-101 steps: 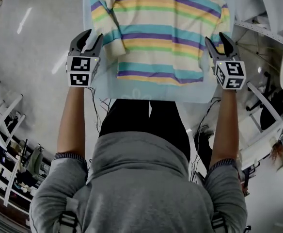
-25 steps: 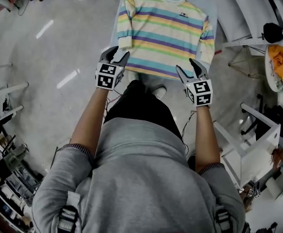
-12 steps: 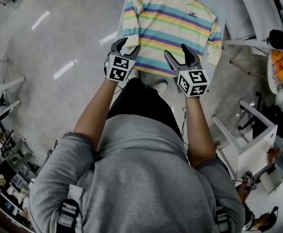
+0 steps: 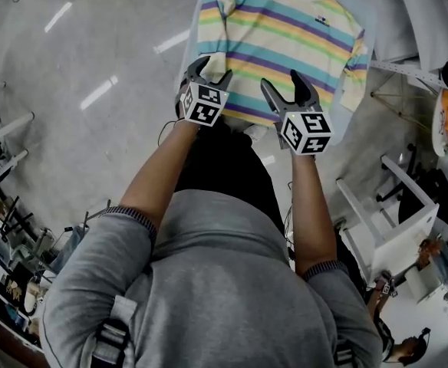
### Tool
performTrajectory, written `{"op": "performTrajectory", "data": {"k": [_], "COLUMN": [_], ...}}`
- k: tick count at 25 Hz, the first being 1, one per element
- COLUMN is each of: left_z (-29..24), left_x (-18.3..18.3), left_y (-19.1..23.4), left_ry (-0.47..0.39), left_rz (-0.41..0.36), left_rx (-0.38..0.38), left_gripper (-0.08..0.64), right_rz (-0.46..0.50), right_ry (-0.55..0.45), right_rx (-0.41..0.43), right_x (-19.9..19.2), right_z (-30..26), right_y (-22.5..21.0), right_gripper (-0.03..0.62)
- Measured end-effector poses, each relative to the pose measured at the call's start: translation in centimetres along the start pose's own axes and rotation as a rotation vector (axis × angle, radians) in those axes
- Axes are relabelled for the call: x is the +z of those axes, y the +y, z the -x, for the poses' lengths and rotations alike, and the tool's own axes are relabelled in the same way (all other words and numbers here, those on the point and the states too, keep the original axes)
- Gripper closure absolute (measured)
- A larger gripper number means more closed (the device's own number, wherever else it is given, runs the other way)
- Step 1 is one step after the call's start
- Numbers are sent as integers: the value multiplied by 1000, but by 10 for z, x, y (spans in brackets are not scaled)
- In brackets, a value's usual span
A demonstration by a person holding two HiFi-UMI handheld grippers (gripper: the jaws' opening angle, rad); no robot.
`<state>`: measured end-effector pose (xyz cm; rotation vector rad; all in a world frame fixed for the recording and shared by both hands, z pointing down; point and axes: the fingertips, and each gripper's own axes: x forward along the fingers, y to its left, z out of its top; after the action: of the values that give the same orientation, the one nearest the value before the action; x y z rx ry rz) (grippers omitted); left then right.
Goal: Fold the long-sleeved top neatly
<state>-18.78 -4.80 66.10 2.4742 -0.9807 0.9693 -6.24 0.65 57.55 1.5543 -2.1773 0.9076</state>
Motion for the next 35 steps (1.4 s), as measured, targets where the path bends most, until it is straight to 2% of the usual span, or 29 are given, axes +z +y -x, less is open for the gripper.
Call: {"op": "performTrajectory", "data": {"k": [6,7,10,11,14,20,26,30,35], "left_z": [-37,-38,-32,-26,-2,51,83,94,92], "left_x": [-32,-35,-29,-25,-11,35,78,102,120], "left_y": [6,10,26,33,60,141,216,250,278], "left_ry": [93,103,95,84,53,-29,-104,-138,-116], "left_rz": [-62,-63,-41,-26,33,157,208,263,293], "left_rx": [54,71,119,130,158,271,368,368,301], "left_gripper": [265,292,505,515,525,525,525,525,525], "right_rz": [-68,-76,-88,-87,-81,-50,-20,-6,5], "right_ry": [39,41,40,38,31,14,3,0,-13], "right_rx": [-11,-15,-28,-34,-45,-54,-65,-72,-90], "right_x": [-14,-16,-15,-13,-5,20,48,65,90], "right_z": [-6,-5,1,3,7,15,16,12,11], "right_y": [-8,-10,-18,-20,-22,-24,-22,-18,-14], "right_gripper": [230,230,230,231,230,232,232,230,230]}}
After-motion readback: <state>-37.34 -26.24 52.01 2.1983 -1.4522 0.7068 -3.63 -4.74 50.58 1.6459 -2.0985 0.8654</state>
